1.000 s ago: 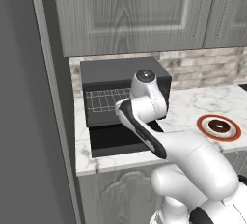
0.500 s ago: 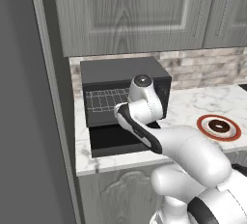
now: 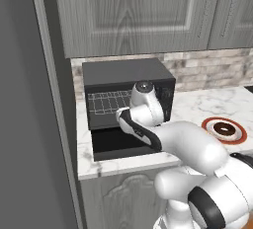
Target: Pick up the bagel from the plate, place it on the toaster oven rack, close the door, and set the timer.
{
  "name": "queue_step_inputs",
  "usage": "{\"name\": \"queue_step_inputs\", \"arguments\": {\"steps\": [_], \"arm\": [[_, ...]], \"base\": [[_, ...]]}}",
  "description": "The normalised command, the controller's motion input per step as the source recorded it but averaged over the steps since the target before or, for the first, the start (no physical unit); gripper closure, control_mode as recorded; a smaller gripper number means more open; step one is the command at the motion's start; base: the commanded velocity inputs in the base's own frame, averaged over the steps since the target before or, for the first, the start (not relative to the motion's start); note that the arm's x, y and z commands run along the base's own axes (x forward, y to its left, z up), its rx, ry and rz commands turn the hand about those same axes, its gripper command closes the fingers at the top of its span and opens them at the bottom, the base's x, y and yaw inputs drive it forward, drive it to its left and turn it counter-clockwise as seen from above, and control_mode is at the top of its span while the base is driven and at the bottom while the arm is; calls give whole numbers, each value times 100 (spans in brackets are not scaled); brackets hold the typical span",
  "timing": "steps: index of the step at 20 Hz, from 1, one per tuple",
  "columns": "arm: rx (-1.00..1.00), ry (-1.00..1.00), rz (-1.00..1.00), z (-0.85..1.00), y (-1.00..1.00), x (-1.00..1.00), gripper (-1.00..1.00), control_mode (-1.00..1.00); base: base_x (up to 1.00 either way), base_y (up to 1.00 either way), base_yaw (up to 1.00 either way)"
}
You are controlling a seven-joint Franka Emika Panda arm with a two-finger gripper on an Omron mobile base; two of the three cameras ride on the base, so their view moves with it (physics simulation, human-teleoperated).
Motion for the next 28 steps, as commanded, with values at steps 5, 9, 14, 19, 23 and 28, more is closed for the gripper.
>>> {"name": "queue_step_inputs", "arguments": {"steps": [5,9,14,19,23,28], "arm": [[0,0,0,-12,2,25,-100,-100],[0,0,0,-6,5,28,-100,-100],[0,0,0,-7,7,28,-100,-100],[0,0,0,-14,5,19,-100,-100],[0,0,0,-16,6,23,-100,-100],[0,0,0,-11,3,23,-100,-100]], "base": [[0,0,0],[0,0,0],[0,0,0],[0,0,0],[0,0,0],[0,0,0]]}}
